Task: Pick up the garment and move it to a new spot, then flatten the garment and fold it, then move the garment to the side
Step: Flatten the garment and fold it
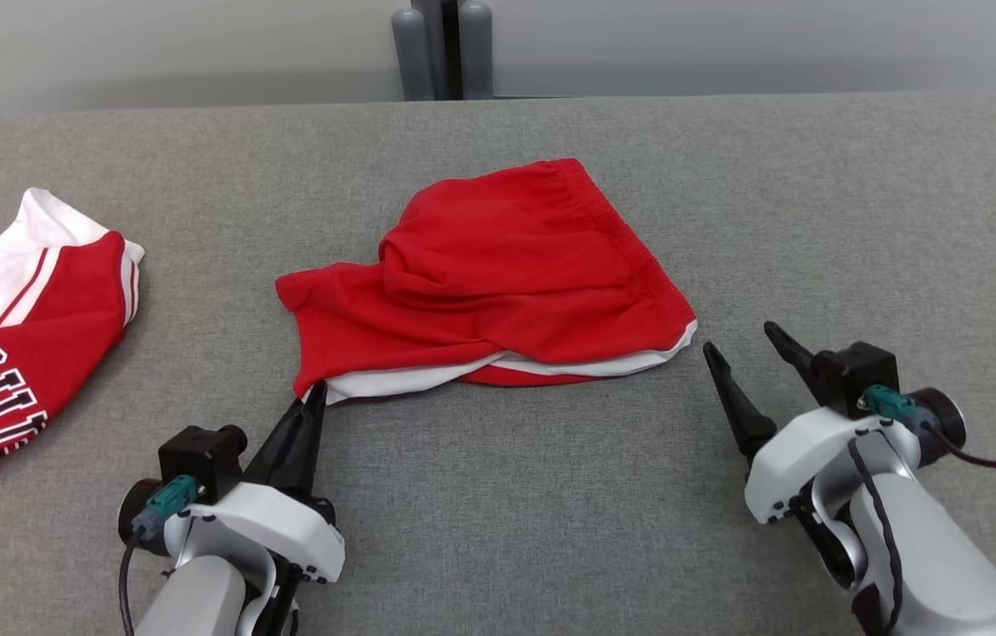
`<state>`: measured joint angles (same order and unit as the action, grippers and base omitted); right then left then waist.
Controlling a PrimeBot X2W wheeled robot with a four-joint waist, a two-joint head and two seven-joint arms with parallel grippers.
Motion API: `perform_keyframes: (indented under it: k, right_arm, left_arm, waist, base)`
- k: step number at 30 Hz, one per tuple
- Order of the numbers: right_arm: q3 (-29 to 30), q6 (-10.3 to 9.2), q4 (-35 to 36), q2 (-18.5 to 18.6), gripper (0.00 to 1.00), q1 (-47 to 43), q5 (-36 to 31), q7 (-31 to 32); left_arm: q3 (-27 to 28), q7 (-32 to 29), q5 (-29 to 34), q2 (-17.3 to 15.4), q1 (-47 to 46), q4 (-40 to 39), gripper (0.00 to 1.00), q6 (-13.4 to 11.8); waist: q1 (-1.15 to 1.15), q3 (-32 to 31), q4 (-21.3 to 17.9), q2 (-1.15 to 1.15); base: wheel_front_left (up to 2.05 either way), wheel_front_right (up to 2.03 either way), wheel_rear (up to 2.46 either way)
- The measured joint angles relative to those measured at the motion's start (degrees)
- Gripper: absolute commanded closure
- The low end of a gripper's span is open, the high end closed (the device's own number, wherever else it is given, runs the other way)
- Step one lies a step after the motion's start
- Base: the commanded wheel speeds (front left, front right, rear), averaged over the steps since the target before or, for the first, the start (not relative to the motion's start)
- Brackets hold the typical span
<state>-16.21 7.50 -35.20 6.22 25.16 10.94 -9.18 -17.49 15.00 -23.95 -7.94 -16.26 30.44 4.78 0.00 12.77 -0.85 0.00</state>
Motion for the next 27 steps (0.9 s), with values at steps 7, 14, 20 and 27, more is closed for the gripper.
perform_keyframes:
  k: [7, 14, 20, 27]
  right_arm:
    - [-6.9, 0.00, -8.3, 1.4, 0.00, 7.0, 1.8, -0.4]
    - [-16.0, 0.00, -12.6, 3.0, 0.00, 11.7, 6.2, -1.1]
    - [-22.9, 0.00, -14.6, 3.8, 0.00, 14.3, 10.0, -2.1]
    - [-26.7, 0.00, -16.3, 4.5, 0.67, 16.0, 13.5, -4.0]
  left_arm:
    - [0.0, 0.0, 0.8, 1.0, -1.1, 0.7, 1.00, 0.5]
    - [0.1, 0.1, 1.3, 1.5, -1.9, 1.3, 1.00, 0.9]
    - [0.5, 0.1, 1.9, 1.7, -2.0, 1.7, 1.00, 1.2]
    - [0.8, 0.1, 2.4, 1.9, -1.9, 2.0, 1.00, 1.5]
  waist:
    - [0.00, 1.2, 1.0, 0.00]
    - [0.00, 1.9, 2.3, 0.00]
    - [0.00, 1.9, 3.0, 0.00]
    - [0.00, 1.5, 3.3, 0.00]
  base:
    - [0.00, 0.00, 0.00]
    - [0.00, 0.00, 0.00]
    - [0.00, 0.00, 0.00]
    - [0.00, 0.00, 0.00]
